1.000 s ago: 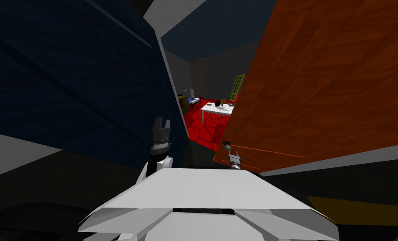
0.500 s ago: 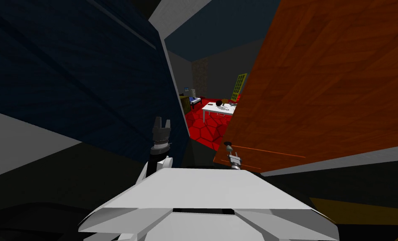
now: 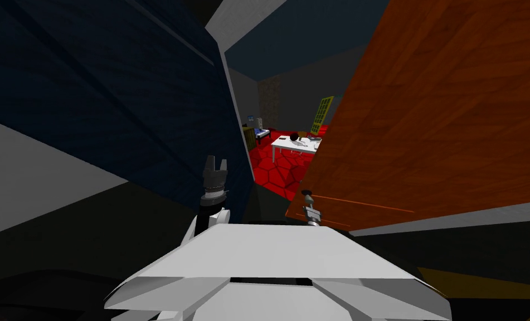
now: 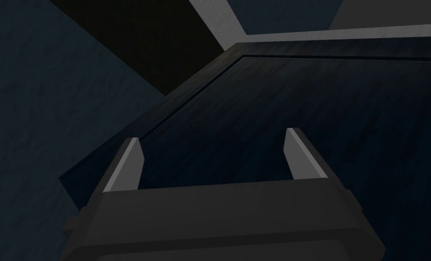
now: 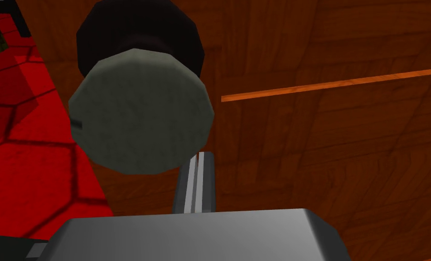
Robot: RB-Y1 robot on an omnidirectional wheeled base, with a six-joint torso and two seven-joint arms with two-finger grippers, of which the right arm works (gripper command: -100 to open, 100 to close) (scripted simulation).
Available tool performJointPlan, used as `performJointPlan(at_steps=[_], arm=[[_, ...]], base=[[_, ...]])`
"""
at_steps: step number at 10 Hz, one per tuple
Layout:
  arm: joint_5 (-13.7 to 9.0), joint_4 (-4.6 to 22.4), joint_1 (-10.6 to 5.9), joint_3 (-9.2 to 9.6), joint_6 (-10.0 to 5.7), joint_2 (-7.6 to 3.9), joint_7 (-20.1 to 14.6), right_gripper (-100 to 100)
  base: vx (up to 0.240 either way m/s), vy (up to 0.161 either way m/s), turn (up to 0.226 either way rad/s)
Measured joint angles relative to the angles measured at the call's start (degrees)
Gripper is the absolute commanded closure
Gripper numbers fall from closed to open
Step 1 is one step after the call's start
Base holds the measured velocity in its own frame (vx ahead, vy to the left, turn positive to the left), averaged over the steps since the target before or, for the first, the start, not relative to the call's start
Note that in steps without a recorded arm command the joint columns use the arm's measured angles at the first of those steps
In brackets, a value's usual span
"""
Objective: Pull the door open
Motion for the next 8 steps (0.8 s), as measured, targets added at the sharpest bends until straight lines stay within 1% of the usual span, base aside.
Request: performJointPlan(at_steps=[1,2,3,4,5,6,7,8], arm=[[-0.4,0.6,-0.24,0.14,-0.45,-0.05,-1.1,-100],[-0.7,0.2,0.08,0.1,-0.26,-0.29,-1.6,-100],[-0.9,0.5,0.38,-0.08,0.16,-0.42,-1.6,-100],[-1.5,0.0,0.61,-0.62,1.62,-0.59,-1.1,-100],[-2.1,-1.1,0.87,-1.16,3.28,-0.64,-0.2,-100],[-2.6,-1.5,0.21,-1.67,4.88,-0.88,0.3,-100],[-2.9,-1.5,-0.16,-1.93,5.61,-0.87,0.7,-100],[-2.9,-2.6,0.6,-2.0,5.98,-0.99,0.9,-100]], base=[[-0.024,0.03,0.021],[-0.004,-0.015,-0.022],[-0.036,-0.056,-0.083],[-0.06,-0.061,-0.052],[-0.039,-0.029,-0.048],[-0.012,-0.006,-0.022],[0.008,0.001,0.019],[0.007,0.007,-0.031]])
